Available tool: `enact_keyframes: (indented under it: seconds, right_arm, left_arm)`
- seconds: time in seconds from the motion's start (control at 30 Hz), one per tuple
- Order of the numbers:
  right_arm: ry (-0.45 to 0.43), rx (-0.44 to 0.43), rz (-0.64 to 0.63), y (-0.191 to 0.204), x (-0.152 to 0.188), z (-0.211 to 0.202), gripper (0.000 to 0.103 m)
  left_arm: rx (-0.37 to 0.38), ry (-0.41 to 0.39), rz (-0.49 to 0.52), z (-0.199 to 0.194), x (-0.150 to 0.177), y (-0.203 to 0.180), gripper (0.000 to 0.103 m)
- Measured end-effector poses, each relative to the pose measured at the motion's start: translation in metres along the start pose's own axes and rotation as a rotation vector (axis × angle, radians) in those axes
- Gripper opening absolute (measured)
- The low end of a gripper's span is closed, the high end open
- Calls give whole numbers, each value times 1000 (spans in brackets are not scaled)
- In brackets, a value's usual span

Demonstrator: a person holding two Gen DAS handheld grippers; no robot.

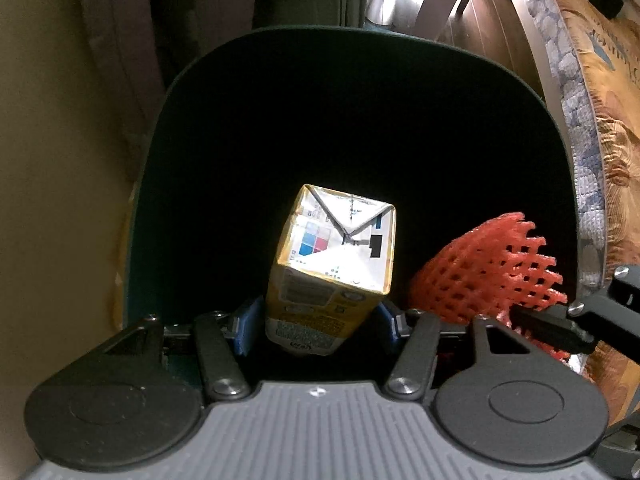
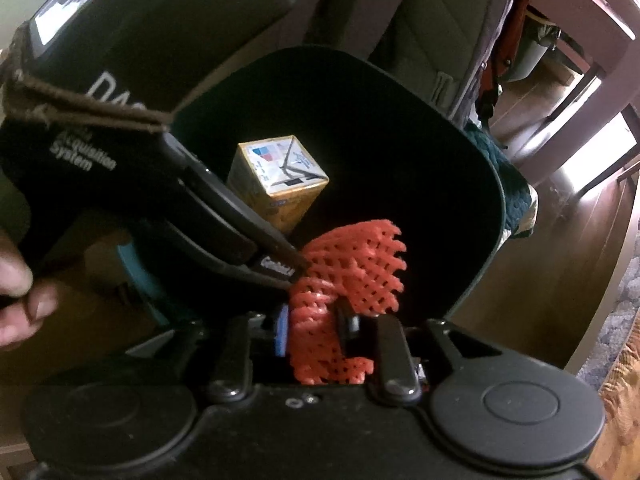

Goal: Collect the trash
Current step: 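Open both tools to drop carton and mesh sleeve into the wastebasket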

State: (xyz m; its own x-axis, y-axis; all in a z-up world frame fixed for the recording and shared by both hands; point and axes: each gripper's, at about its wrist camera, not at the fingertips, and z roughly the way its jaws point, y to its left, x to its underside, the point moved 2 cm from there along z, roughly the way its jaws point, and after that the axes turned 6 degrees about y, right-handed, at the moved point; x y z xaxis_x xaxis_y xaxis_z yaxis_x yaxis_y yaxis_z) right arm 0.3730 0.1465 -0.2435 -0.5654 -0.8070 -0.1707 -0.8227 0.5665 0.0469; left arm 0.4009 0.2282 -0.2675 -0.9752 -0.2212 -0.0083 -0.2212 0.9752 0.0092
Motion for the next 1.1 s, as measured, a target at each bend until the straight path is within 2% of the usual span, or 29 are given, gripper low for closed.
enact_keyframes:
  seconds: [0.1, 0.17, 0.23, 0.33, 0.37, 0.5, 0.57, 0.8, 1.1]
  right_arm:
    - [6, 3, 2, -1, 2, 2, 29]
    - [12, 5, -1, 0, 4, 2, 39]
    - [7, 6, -8, 2, 5, 2, 46]
    - [-1, 6, -11, 3, 5, 1, 56]
    - [-5, 6, -10, 3, 6, 0, 62]
    - [-31, -7, -4, -2, 8, -8, 71]
    - [-55, -3, -9, -4, 10, -15, 79]
    - [-146, -20, 1, -11, 31, -55, 85]
    - [-275, -73, 74, -27, 70, -108, 91]
  left_arm:
    - [-5, 0, 12, 1, -1, -2, 58]
    - [-2, -2, 20, 2, -1, -4, 66]
    - [-3, -13, 23, 1, 2, -6, 68]
    - [-2, -12, 21, 0, 6, -6, 69]
    - [-1, -12, 22, -1, 8, -6, 70]
    - [5, -38, 36, -7, 15, -7, 71]
    - [6, -54, 36, -13, 17, -7, 71]
    - [-16, -138, 17, -45, 36, -6, 71]
    - [-26, -264, 10, -100, 77, -35, 71]
